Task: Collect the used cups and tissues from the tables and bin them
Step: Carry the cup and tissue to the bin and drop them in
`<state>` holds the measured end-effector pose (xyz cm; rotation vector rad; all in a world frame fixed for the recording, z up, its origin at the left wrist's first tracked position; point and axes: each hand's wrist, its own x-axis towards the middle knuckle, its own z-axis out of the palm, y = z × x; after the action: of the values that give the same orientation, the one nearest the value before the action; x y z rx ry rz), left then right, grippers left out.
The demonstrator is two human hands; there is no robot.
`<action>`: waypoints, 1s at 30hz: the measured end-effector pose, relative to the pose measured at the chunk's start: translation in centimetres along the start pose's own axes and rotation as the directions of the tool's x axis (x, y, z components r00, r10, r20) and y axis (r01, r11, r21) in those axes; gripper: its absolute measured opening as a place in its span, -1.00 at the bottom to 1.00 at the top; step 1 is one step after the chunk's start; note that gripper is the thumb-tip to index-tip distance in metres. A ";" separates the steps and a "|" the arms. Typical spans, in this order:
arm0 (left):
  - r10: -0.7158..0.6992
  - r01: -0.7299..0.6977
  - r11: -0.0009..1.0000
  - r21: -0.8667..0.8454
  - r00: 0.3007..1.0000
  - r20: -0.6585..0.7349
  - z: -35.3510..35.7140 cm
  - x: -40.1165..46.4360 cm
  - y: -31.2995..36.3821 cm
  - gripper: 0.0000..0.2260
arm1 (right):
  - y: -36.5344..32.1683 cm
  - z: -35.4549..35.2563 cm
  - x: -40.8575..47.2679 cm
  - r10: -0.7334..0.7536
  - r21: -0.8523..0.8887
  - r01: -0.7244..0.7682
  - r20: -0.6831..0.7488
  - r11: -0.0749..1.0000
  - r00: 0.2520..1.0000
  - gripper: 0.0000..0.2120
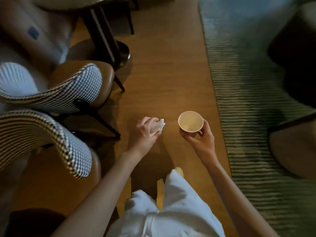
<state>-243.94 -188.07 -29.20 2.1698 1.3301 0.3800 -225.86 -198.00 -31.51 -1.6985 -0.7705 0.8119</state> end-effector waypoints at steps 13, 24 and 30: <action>0.201 -0.197 0.980 -0.041 0.972 0.126 9.0 23.5 12.1 -0.64 | 0.1 -13.6 20.0 0.049 -0.110 -0.073 -0.206 0.991 0.977 -0.34; 0.314 -0.314 0.949 -0.022 0.942 0.115 5.8 54.2 13.1 -0.66 | -8.3 -11.2 48.3 -0.043 -0.139 -0.005 -0.335 0.990 0.941 -0.37; 0.347 -0.341 0.938 -0.064 0.923 0.165 7.2 68.1 15.4 -0.64 | -9.1 -12.0 59.2 0.028 -0.148 -0.094 -0.396 0.985 0.918 -0.36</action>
<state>-197.31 -135.62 -29.20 2.3498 0.8399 0.3335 -183.61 -153.92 -28.59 -1.9621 -0.5172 0.4308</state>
